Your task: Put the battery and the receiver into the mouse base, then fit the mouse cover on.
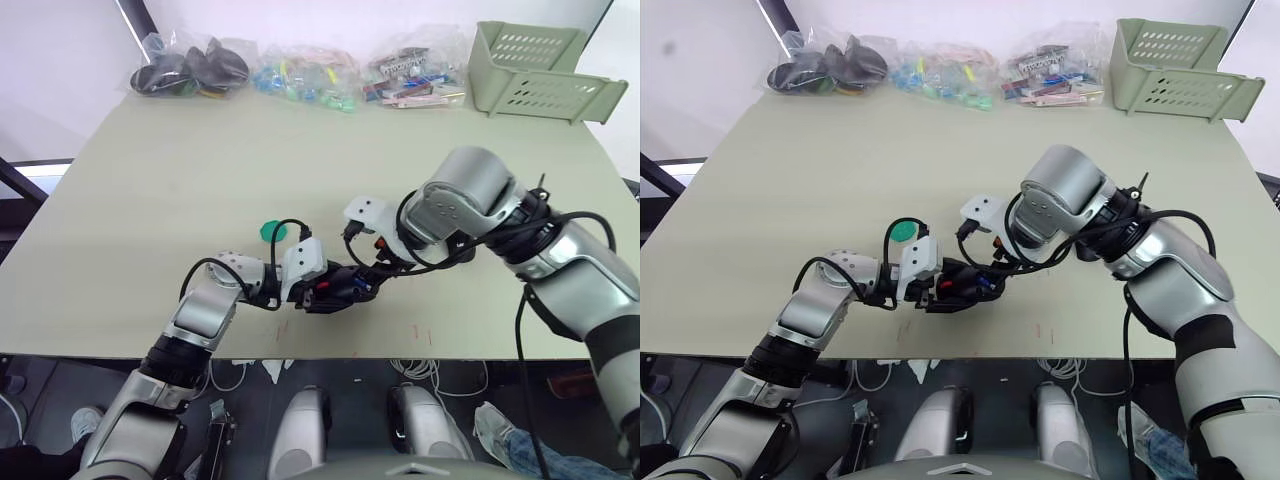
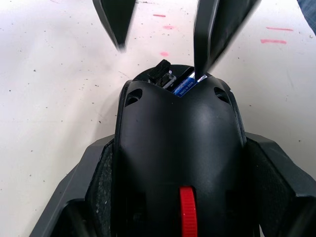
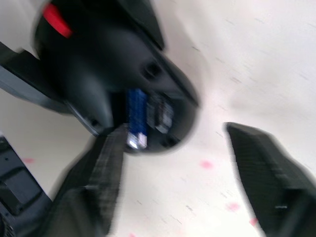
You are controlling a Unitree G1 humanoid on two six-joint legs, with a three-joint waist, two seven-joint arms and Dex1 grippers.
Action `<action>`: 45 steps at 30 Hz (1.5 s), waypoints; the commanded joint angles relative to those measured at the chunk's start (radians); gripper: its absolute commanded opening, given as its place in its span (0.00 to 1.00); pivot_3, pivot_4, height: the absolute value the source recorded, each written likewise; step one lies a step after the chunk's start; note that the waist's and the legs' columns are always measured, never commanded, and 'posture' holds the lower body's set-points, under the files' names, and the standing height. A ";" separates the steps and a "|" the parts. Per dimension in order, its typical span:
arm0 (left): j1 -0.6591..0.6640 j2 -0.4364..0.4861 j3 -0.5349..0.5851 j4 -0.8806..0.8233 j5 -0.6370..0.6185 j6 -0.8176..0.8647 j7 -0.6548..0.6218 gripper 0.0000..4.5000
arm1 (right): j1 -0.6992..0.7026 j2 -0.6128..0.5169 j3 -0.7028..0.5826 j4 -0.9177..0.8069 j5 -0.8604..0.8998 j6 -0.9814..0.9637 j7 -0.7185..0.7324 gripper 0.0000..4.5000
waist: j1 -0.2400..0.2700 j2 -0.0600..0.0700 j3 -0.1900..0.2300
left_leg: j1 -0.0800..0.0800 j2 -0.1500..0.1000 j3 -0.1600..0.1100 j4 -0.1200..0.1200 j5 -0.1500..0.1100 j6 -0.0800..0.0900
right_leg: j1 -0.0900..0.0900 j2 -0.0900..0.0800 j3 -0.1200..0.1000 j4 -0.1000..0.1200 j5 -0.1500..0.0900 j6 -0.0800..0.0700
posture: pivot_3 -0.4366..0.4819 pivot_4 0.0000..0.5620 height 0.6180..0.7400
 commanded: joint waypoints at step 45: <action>-0.010 0.065 -0.018 0.060 0.030 -0.058 -0.044 0.66 | 0.863 0.004 -0.353 -0.433 -0.507 -0.971 0.251 0.01 | -0.002 -0.001 0.000 | 0.003 0.003 0.000 -0.002 0.000 0.000 | 0.001 0.005 0.002 0.000 -0.001 0.001 | 0.48 0.27 1.00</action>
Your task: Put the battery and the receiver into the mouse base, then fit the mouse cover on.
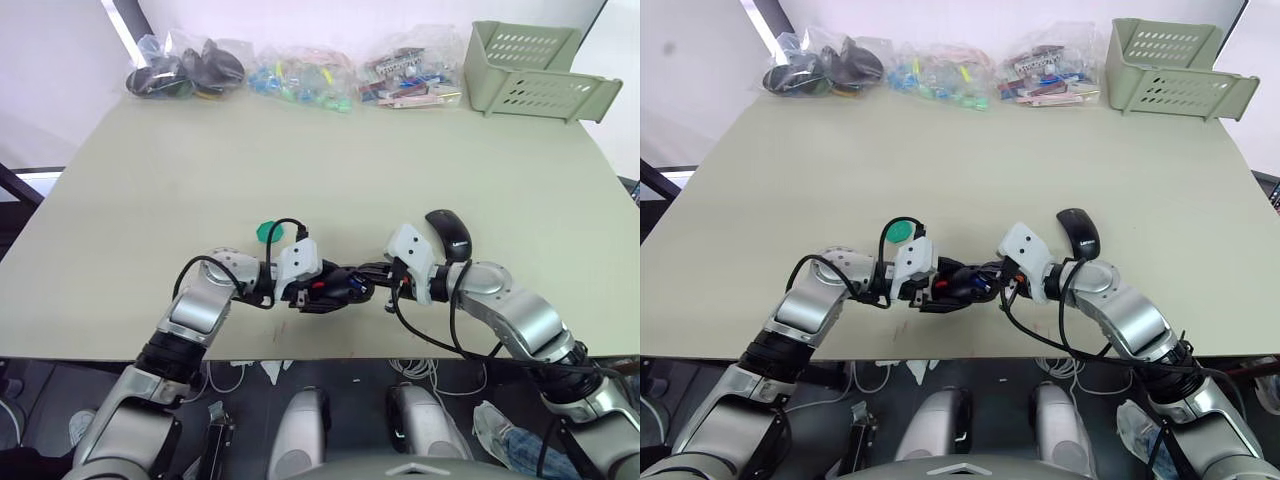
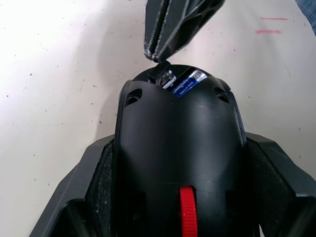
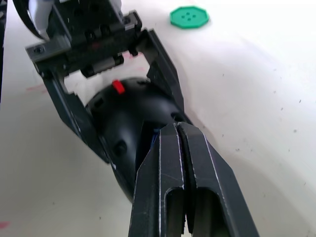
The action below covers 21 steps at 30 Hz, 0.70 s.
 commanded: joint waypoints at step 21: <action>0.000 0.021 -0.010 0.018 0.032 0.015 0.000 0.66 | 0.071 0.044 0.060 0.149 -0.151 -0.066 0.023 0.01 | 0.000 0.000 -0.001 | 0.009 0.005 0.001 0.000 0.000 0.000 | 0.007 0.005 0.002 0.000 -0.003 -0.002 | 0.48 0.27 1.00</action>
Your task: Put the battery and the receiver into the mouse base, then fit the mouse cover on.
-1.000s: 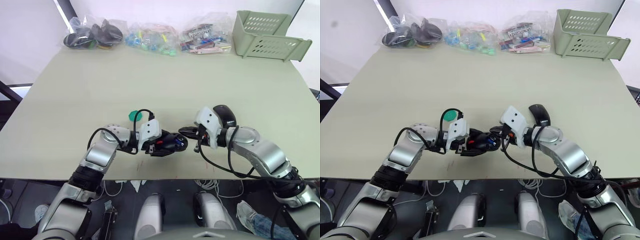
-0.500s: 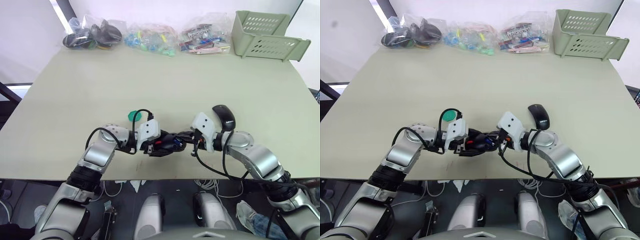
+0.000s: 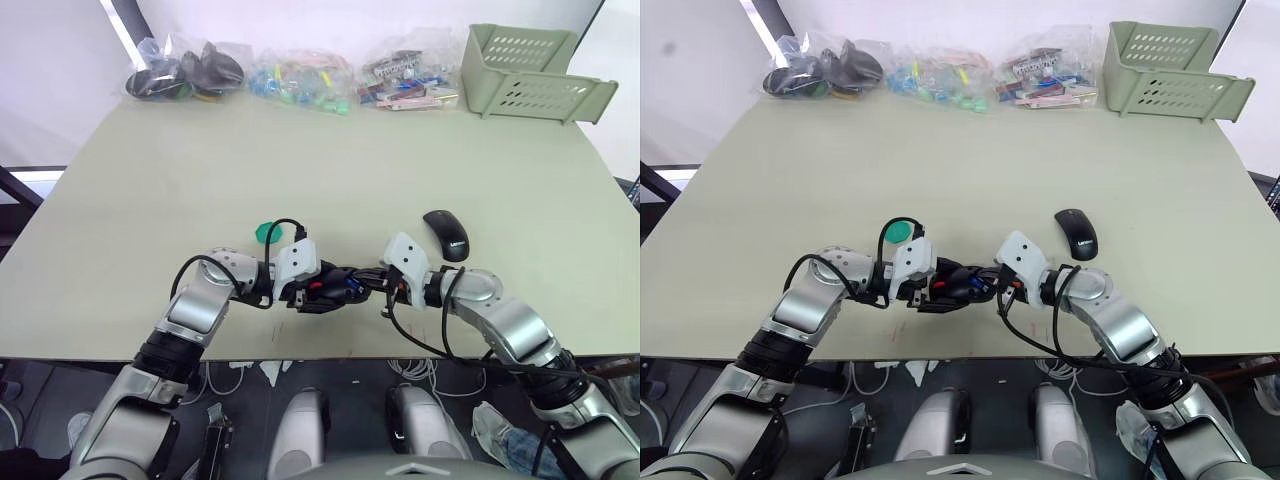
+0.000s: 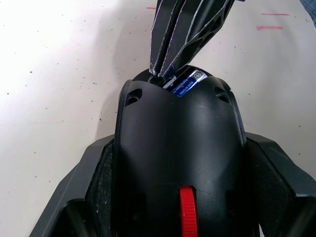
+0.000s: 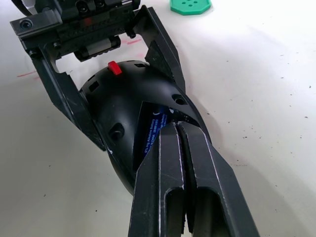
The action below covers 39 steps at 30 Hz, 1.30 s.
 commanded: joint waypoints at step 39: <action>0.051 0.019 0.146 -0.130 -0.160 0.113 0.002 0.99 | 0.553 -0.392 -0.728 -0.516 0.455 0.072 0.191 1.00 | 0.024 -0.002 -0.001 | 0.006 0.000 0.002 -0.004 0.000 0.000 | 0.006 -0.001 0.002 -0.005 -0.002 -0.001 | 0.48 0.27 1.00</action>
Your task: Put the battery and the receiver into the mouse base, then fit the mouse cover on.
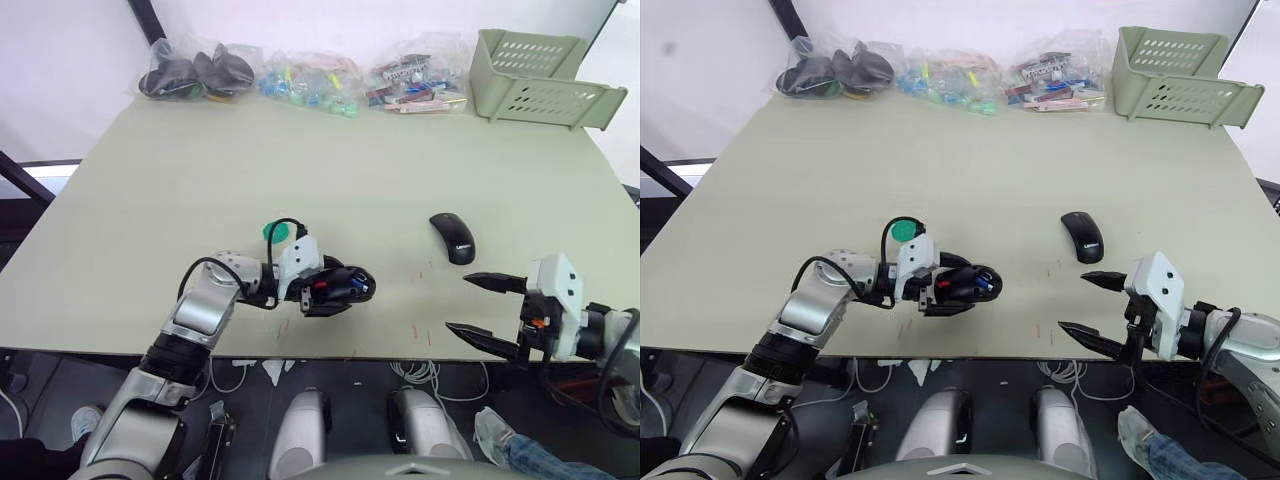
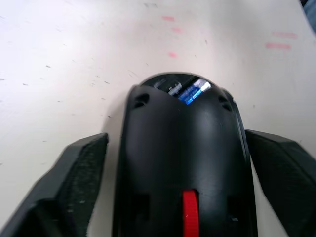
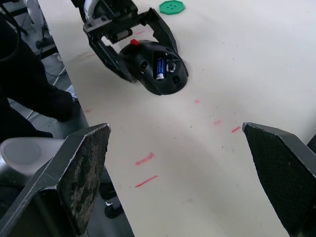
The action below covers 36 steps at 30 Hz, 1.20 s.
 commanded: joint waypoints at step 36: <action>0.584 0.018 0.633 -0.247 -0.550 -0.013 -0.122 0.99 | -0.611 0.381 0.072 0.266 -0.172 0.723 -0.811 1.00 | -0.002 0.001 0.002 | -0.017 -0.007 0.001 -0.002 0.000 0.000 | -0.015 -0.011 -0.004 -0.001 0.002 -0.003 | 0.48 0.27 1.00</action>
